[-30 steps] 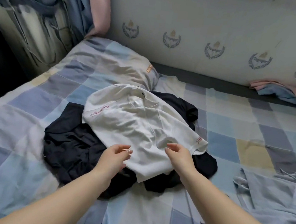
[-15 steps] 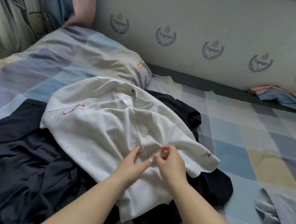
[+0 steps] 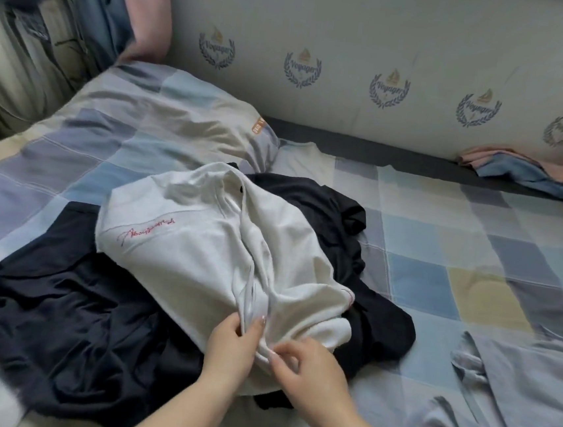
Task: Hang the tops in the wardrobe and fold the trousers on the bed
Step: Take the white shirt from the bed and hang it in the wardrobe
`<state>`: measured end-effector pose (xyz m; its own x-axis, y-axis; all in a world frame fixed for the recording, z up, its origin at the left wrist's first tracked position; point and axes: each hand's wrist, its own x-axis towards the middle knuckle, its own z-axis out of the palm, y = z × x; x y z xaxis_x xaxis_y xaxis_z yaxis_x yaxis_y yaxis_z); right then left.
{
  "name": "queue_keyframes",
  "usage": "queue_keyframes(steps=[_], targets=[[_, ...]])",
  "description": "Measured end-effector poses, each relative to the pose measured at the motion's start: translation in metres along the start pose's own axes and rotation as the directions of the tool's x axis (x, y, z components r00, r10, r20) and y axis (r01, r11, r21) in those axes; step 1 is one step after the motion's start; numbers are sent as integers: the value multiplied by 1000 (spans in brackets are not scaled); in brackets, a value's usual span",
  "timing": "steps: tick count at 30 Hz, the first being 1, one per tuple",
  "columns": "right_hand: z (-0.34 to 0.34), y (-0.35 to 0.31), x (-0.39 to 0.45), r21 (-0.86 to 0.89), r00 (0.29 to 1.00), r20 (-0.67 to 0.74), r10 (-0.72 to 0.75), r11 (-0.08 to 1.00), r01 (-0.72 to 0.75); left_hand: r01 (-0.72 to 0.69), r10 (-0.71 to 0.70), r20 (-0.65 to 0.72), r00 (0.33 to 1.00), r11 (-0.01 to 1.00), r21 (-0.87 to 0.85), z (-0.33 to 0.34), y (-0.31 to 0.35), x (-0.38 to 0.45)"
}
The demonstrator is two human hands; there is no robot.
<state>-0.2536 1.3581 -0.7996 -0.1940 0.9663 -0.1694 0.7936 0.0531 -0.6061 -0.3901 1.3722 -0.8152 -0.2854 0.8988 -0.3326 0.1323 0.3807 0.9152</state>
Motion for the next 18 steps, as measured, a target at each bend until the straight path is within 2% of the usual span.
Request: queue_keyframes(steps=[3, 5, 6, 8, 10, 12, 14, 16, 18], targets=[[-32, -25, -17, 56, 973, -221, -64, 995, 78, -98, 96, 53, 994, 994, 46, -16, 25, -49], [-48, -49, -24, 73, 965, -253, -75, 993, 96, -120, 113, 115, 987, 991, 53, -26, 41, -79], [-53, -59, -24, 62, 976, -211, -50, 996, 65, -140, 130, 150, 980, 989, 56, -30, 48, -91], [-75, -87, -28, 59, 996, -36, 87, 995, -85, -182, 163, 205, 965, 980, 77, -39, 64, -118], [-95, -111, -35, 191, 954, 168, 247, 942, -277, -232, 198, 249, 948, 966, 116, -50, 80, -147], [-112, -129, -51, 387, 894, 328, 305, 820, -422, -284, 225, 292, 930, 942, 179, -63, 94, -172], [-125, -146, -72, 482, 889, 338, 309, 754, -446, -319, 222, 345, 912, 913, 255, -81, 111, -194], [-139, -163, -97, 541, 915, 293, 277, 741, -398, -346, 204, 402, 892, 882, 320, -103, 129, -212], [-157, -183, -127, 577, 942, 267, 200, 750, -323, -346, 202, 399, 894, 878, 332, -129, 149, -229]])
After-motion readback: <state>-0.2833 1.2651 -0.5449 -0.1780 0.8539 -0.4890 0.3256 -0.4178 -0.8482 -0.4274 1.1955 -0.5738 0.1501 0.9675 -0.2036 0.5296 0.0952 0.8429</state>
